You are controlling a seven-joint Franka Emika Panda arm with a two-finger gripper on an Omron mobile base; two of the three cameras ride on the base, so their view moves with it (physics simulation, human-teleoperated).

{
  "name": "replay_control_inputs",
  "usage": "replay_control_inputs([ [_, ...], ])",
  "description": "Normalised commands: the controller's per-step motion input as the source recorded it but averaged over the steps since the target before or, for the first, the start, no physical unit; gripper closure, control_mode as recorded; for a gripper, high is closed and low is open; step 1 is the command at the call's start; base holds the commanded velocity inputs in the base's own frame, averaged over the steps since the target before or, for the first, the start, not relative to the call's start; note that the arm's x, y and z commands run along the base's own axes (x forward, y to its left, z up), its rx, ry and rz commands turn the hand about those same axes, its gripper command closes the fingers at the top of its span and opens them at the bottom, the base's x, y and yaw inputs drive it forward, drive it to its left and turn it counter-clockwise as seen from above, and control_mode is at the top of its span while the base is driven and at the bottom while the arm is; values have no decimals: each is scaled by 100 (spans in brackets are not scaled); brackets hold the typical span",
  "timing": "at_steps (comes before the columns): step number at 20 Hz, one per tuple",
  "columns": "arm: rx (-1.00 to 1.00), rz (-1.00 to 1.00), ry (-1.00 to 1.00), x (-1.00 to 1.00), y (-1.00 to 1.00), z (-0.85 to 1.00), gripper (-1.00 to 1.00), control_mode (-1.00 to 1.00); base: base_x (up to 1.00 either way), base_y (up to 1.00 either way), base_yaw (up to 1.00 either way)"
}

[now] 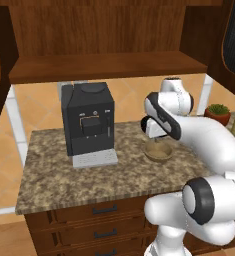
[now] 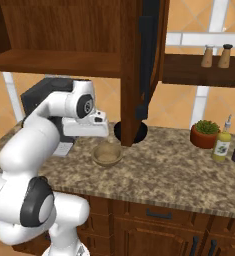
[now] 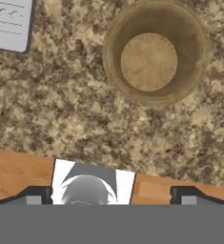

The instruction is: Pick up the bowls on the counter and stack them on top of one another in the open cabinet. Place the smaller bowl on top of the larger bowl.

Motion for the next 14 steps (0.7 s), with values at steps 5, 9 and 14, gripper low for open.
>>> replay_control_inputs([
  [5,-12,20,4,49,-8,-93,-100,-100,0,0,0],
  [9,-15,22,0,36,3,-61,-100,-100,0,0,0],
  [14,-5,27,-4,16,1,-54,-100,-100,0,0,0],
])
